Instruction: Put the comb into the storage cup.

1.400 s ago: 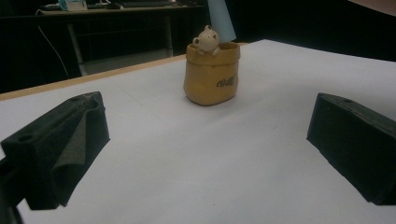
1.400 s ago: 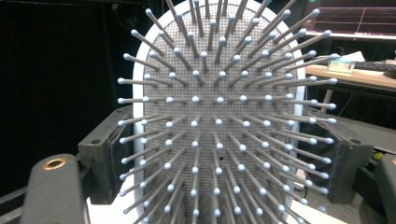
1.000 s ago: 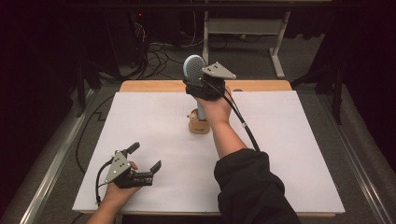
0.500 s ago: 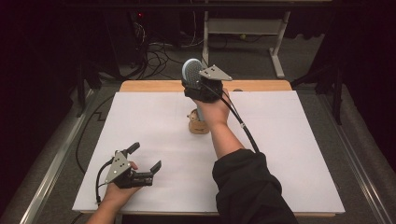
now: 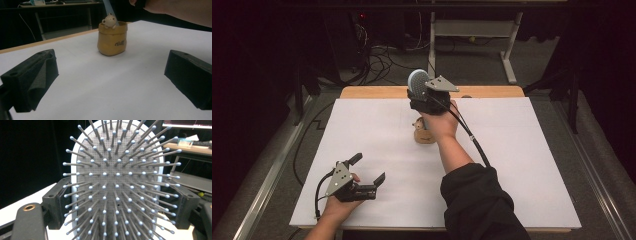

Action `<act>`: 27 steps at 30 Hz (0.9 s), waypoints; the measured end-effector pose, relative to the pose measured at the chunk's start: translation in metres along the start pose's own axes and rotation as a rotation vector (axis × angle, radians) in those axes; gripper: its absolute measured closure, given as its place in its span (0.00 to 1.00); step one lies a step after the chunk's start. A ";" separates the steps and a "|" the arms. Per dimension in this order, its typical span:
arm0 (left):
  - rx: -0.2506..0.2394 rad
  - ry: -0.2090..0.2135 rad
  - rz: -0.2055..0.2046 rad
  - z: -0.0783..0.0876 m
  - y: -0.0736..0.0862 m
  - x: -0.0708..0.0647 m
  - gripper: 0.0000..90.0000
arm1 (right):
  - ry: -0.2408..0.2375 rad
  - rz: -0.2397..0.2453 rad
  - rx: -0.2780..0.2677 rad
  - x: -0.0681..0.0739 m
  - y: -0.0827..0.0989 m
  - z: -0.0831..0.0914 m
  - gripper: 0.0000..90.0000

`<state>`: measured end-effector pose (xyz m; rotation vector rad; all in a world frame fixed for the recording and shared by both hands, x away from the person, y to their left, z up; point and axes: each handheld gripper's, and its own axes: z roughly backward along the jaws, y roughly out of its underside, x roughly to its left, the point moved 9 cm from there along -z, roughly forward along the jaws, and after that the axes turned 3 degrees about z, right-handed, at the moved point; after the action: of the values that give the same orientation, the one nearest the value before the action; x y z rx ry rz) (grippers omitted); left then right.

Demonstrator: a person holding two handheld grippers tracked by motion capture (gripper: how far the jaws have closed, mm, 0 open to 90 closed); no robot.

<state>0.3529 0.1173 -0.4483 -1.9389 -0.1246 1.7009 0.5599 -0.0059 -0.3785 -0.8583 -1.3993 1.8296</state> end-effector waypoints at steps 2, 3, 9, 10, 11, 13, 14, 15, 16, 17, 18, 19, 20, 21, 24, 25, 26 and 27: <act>0.000 0.000 0.000 0.000 0.000 0.000 0.00 | -0.001 0.002 0.007 0.000 0.002 0.000 0.23; 0.000 0.000 0.000 0.000 0.000 0.000 0.00 | -0.001 0.001 0.008 0.001 0.002 0.000 0.23; 0.001 -0.002 0.003 0.000 0.000 0.000 0.00 | 0.005 0.010 0.005 0.001 0.001 0.002 0.23; 0.000 -0.002 0.002 0.000 0.000 0.000 0.00 | 0.005 0.009 0.007 0.001 0.002 0.001 0.23; 0.001 -0.001 0.000 0.000 0.000 0.000 0.00 | 0.006 0.008 0.010 0.001 0.002 0.001 0.23; 0.000 0.001 -0.002 0.000 0.000 0.000 0.00 | 0.005 0.004 0.010 0.001 0.003 0.001 0.23; 0.000 0.001 -0.001 0.000 0.000 0.000 0.00 | 0.005 0.005 0.009 0.001 0.004 0.001 0.23; 0.000 0.002 -0.001 0.000 0.000 0.000 0.00 | 0.006 0.003 0.007 0.001 0.005 0.001 0.23; 0.000 0.002 -0.001 0.000 0.000 0.000 0.00 | 0.006 0.000 0.009 0.000 0.006 0.001 0.23; 0.000 0.002 -0.003 0.000 0.000 0.000 0.00 | 0.007 -0.002 0.013 0.000 0.008 0.000 0.23; 0.000 0.002 -0.003 0.000 0.000 0.000 0.00 | 0.009 0.001 0.014 0.000 0.010 0.000 0.23; 0.000 0.002 -0.005 0.000 0.000 0.000 0.00 | 0.010 0.004 0.019 -0.001 0.012 0.000 0.23; 0.001 0.002 -0.005 0.000 0.000 0.000 0.00 | 0.012 0.002 0.024 -0.002 0.014 -0.001 0.23; 0.001 0.002 -0.005 0.000 0.000 0.000 0.00 | 0.012 -0.001 0.029 -0.002 0.016 -0.001 0.23; 0.003 -0.001 -0.002 0.000 0.001 0.000 0.00 | 0.010 -0.012 0.029 -0.003 0.018 -0.001 0.23; 0.004 0.006 -0.021 0.000 0.001 0.001 0.00 | 0.009 -0.010 0.028 -0.003 0.018 -0.001 0.23; 0.004 0.006 -0.020 -0.001 0.001 0.001 0.00 | 0.008 -0.008 0.028 -0.003 0.018 -0.001 0.23; 0.004 0.006 -0.021 -0.001 0.001 0.001 0.00 | 0.010 -0.006 0.028 -0.002 0.018 -0.002 0.23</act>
<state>0.3534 0.1169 -0.4494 -1.9329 -0.1382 1.6802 0.5603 -0.0106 -0.3962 -0.8465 -1.3657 1.8339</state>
